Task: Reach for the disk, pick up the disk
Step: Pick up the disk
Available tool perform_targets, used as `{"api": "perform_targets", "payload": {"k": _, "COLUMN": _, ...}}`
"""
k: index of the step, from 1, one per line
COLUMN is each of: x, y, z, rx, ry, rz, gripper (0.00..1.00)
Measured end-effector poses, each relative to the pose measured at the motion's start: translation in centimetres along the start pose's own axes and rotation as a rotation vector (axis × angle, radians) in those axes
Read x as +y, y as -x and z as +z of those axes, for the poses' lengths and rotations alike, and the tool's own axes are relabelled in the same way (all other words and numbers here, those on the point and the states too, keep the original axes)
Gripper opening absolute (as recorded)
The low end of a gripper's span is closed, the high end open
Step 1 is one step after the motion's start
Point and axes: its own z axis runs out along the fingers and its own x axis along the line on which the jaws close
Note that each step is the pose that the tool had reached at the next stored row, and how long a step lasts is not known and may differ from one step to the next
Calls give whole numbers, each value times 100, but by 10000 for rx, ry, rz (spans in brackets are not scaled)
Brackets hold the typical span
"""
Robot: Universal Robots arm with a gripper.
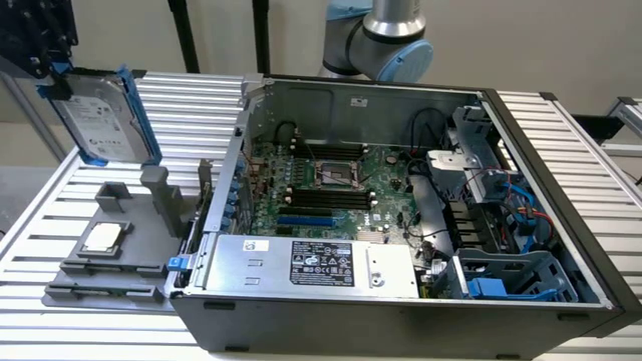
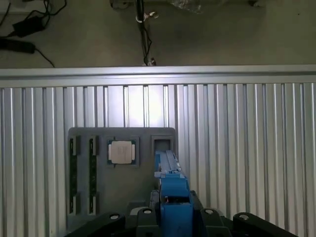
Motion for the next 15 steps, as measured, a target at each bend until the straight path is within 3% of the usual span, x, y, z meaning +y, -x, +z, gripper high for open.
{"api": "perform_targets", "payload": {"k": 8, "x": -22, "y": 10, "z": -310, "rx": -1, "ry": -1, "rz": -5, "gripper": 33}}
{"api": "perform_targets", "payload": {"k": 15, "x": -244, "y": -18, "z": -630, "rx": 0, "ry": 17, "rz": -3, "gripper": 33}}
